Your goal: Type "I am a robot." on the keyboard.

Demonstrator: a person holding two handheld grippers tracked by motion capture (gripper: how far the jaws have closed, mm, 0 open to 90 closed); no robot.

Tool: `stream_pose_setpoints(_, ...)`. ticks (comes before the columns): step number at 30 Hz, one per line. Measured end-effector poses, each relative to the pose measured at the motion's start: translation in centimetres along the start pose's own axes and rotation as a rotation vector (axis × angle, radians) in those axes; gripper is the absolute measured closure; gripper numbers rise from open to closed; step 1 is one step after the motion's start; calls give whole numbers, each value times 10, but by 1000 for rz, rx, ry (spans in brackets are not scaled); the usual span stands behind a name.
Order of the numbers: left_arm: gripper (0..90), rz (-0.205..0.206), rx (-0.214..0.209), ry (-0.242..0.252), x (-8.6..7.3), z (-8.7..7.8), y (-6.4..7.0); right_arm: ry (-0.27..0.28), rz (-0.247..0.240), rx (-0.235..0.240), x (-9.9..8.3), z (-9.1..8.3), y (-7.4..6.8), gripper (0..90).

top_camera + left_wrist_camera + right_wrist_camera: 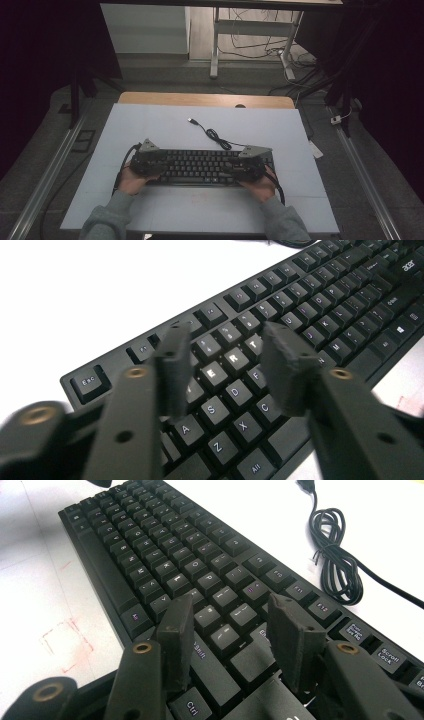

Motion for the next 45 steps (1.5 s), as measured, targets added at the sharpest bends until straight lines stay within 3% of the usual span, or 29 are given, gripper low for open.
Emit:
stream_pose_setpoints(9, 882, 16, -19, -35, 1, 15, 3, -2, 0, 2, 0, 1, -1, 541)
stream_pose_setpoints(24, 885, 46, -39, -83, 3, 41, 14, 2, -1, 4, 0, 1, -1, 541)
stream_pose_setpoints(45, 885, 33, -17, -86, 5, 51, 13, 17, 4, -7, 2, -2, 1, 542)
Point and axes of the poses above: each handheld gripper's, and its own axes: z roughly forward along the jaws, x roughly out of its top, y roughly to its right, the point moved 5 cm from there along z, roughly forward along the jaws, and after that the axes turned 9 degrees about -x, right-handed, at the moved point
